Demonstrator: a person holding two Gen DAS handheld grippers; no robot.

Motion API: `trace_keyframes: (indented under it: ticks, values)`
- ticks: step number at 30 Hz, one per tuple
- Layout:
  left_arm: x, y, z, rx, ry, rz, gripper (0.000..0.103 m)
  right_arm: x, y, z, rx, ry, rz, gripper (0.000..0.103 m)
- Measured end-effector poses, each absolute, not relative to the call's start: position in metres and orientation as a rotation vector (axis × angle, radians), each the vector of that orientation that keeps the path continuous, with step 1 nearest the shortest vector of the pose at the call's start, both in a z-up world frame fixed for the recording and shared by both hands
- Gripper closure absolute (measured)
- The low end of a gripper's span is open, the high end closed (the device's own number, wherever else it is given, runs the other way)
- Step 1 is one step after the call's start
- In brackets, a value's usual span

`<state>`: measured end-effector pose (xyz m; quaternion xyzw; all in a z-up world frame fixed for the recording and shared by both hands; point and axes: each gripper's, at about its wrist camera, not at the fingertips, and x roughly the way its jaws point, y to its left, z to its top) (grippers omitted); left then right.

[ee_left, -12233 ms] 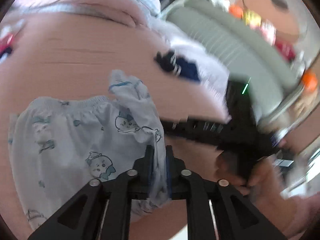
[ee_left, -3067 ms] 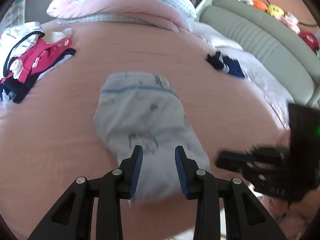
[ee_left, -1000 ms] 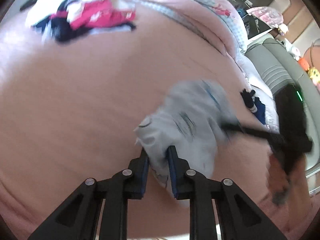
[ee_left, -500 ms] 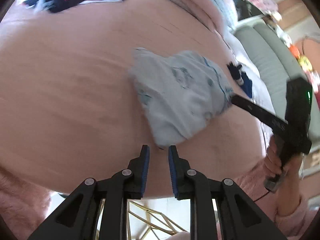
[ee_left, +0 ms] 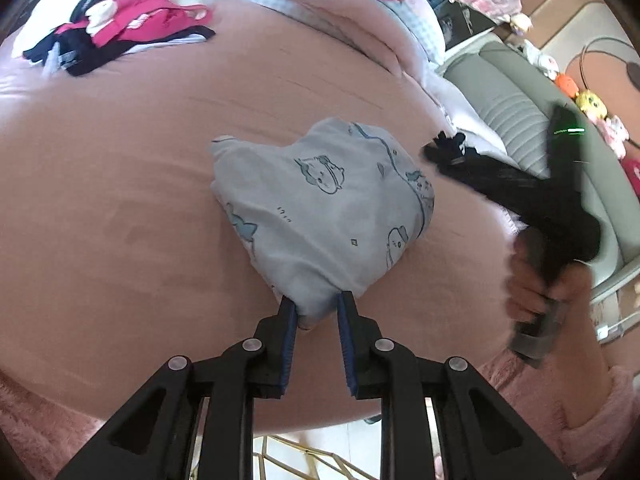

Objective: Fold clothes

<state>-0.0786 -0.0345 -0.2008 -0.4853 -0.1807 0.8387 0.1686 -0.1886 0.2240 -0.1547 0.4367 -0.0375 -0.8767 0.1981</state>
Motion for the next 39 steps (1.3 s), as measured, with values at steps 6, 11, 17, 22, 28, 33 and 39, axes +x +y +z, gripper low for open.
trace_keyframes:
  ticks: [6, 11, 17, 22, 28, 33, 39]
  values:
    - [-0.073, -0.024, -0.204, -1.374, -0.345, 2.415, 0.085, -0.147, 0.187, -0.162, 1.226, 0.152, -2.309, 0.061]
    - [-0.076, -0.007, -0.206, -1.364, -0.157, 2.42, 0.094, -0.157, 0.175, -0.187, 1.237, 0.269, -2.34, 0.06]
    - [-0.078, -0.009, -0.208, -1.409, -0.178, 2.391, 0.097, -0.18, 0.197, -0.21, 1.338, 0.075, -2.294, 0.053]
    - [-0.076, -0.014, -0.21, -1.445, -0.199, 2.376, 0.1, -0.175, 0.199, -0.211, 1.315, 0.101, -2.296, 0.052]
    - [-0.068, -0.038, -0.2, -1.478, -0.327, 2.365, 0.103, -0.184, 0.238, -0.189, 1.316, -0.197, -2.302, 0.052]
    - [-0.076, -0.036, -0.153, -1.214, -0.302, 2.521, 0.102, -0.16, 0.245, -0.147, 1.108, -0.091, -2.417, 0.052]
    - [-0.115, -0.02, -0.203, -1.425, -0.177, 2.449, 0.1, -0.17, 0.188, -0.194, 1.182, 0.274, -2.355, 0.054]
